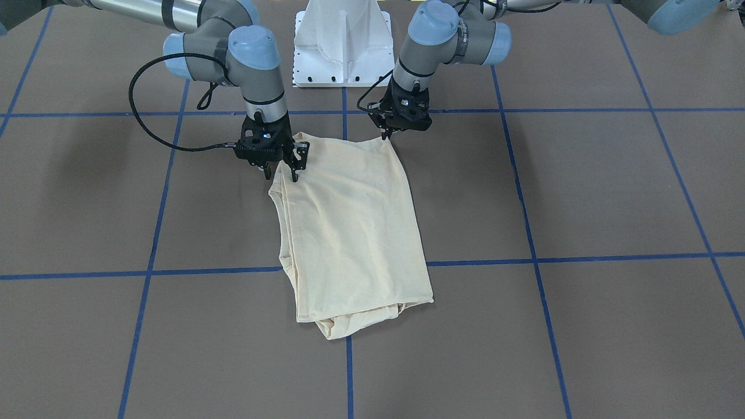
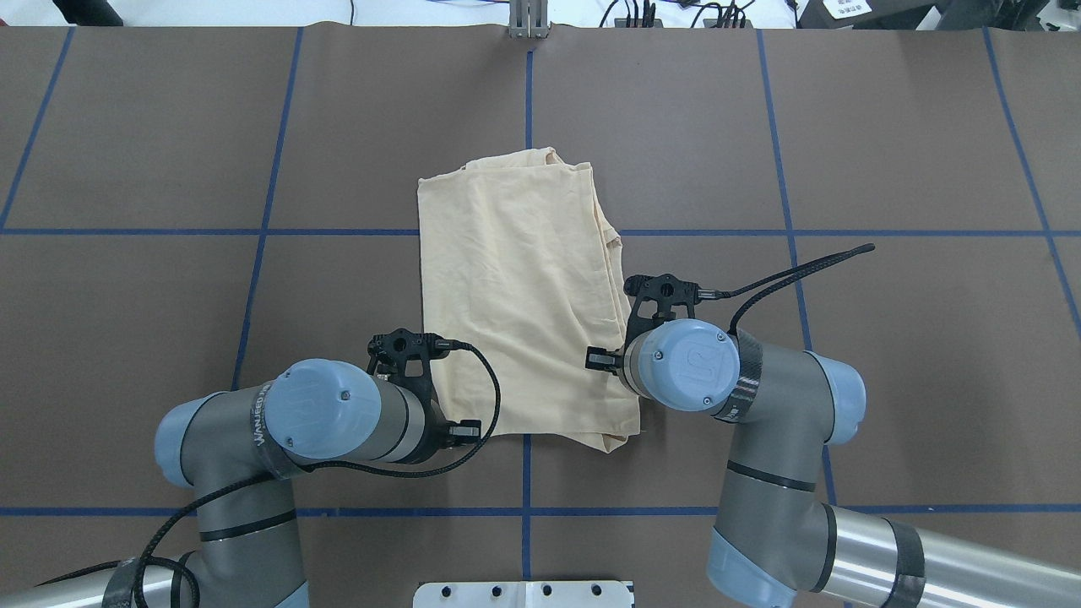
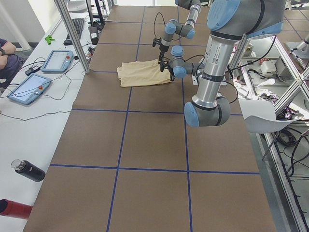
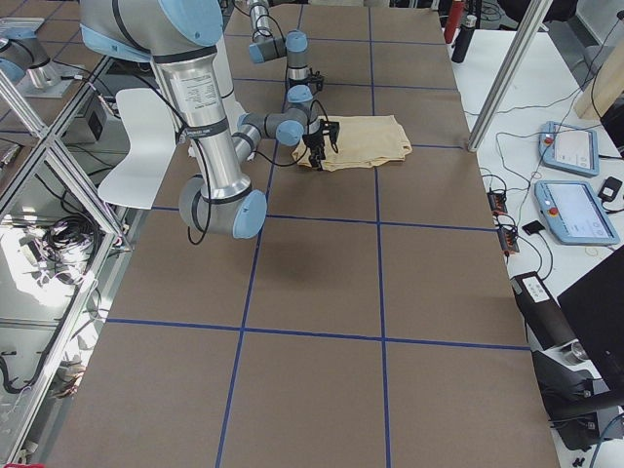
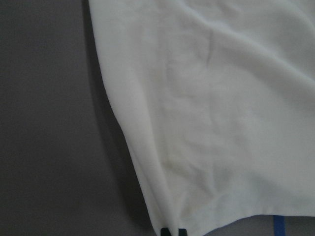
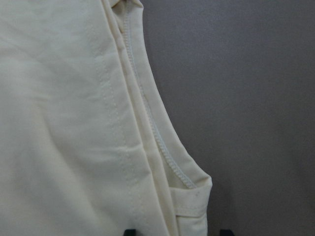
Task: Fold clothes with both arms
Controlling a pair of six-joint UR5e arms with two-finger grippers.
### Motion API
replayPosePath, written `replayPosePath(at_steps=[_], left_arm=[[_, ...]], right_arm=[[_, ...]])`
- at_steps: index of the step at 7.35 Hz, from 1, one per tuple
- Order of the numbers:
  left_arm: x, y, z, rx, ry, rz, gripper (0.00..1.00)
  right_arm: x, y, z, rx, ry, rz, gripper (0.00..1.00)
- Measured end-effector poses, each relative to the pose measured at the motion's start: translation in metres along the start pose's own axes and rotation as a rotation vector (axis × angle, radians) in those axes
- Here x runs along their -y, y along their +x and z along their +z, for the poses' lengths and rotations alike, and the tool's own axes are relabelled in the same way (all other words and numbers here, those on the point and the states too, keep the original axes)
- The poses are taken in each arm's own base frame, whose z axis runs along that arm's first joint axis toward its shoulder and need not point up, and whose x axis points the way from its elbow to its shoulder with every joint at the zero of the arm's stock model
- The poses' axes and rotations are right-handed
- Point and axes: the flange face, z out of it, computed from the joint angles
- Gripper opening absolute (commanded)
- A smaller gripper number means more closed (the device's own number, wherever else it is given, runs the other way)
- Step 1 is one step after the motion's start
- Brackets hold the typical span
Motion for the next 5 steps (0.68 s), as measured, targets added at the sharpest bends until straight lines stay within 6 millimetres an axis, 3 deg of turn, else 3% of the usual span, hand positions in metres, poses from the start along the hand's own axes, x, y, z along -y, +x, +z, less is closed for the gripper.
replayPosePath(at_steps=[1, 5], left_arm=[[0.0000, -0.0001, 0.0001, 0.001, 0.000, 0.001, 0.00], [-0.0001, -0.0008, 0.0001, 0.001, 0.000, 0.005, 0.00]], right_arm=[[-0.0001, -0.0012, -0.0007, 0.002, 0.000, 0.000, 0.00], [-0.0002, -0.0040, -0.0064, 0.016, 0.000, -0.001, 0.00]])
